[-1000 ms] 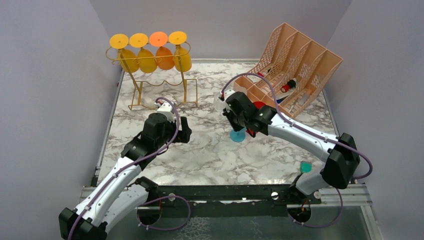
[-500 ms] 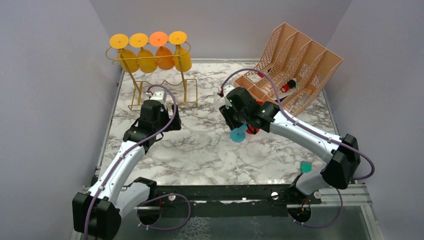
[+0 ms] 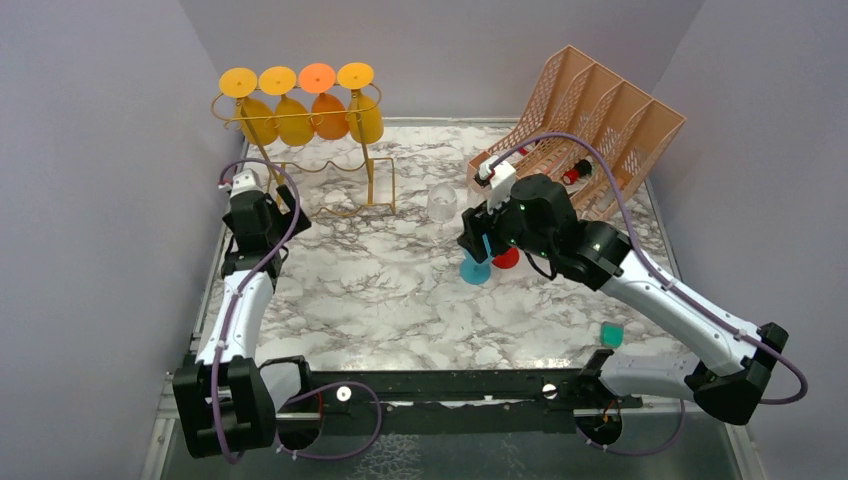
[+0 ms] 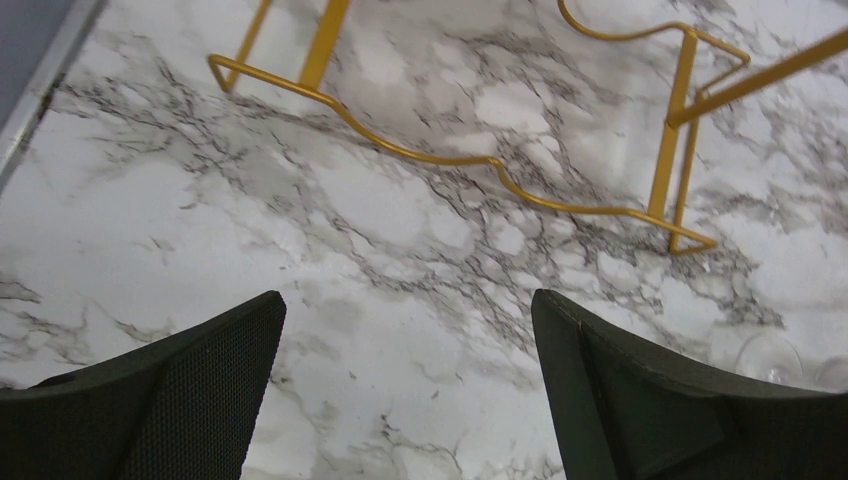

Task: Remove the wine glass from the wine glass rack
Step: Place the wine glass at the center of the board.

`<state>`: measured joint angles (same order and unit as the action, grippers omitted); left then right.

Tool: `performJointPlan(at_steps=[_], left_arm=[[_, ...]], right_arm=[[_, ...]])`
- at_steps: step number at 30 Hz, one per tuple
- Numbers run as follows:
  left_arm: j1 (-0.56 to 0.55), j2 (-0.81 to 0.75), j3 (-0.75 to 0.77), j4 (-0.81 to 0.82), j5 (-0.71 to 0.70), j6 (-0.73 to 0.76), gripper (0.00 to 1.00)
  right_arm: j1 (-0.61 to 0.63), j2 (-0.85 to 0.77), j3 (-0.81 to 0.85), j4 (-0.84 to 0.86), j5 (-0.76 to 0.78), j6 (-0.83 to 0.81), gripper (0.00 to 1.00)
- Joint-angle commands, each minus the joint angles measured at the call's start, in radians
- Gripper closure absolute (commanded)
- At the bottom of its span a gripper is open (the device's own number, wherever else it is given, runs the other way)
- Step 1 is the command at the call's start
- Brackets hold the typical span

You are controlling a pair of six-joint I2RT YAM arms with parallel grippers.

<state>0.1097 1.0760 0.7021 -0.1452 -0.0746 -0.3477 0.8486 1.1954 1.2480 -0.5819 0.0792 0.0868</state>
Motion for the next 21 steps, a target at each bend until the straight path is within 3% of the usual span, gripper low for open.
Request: performJointPlan(at_steps=[1, 4, 9, 21], left_arm=[[0.084, 0.046, -0.041, 0.22, 0.002, 0.03, 0.01], [0.117, 0.088, -0.049, 0.323, 0.0, 0.089, 0.01], [0.193, 0.19, -0.078, 0.543, 0.137, 0.164, 0.01], [0.301, 0.508, 0.081, 0.643, 0.453, 0.237, 0.01]], right_arm=[[-0.005, -0.091, -0.062, 0.067, -0.022, 0.001, 0.31], [-0.006, -0.147, -0.093, 0.085, -0.019, -0.002, 0.26], [-0.005, -0.217, -0.134, 0.09, -0.013, 0.011, 0.23], [-0.005, -0.324, -0.185, 0.088, 0.01, 0.023, 0.19]])
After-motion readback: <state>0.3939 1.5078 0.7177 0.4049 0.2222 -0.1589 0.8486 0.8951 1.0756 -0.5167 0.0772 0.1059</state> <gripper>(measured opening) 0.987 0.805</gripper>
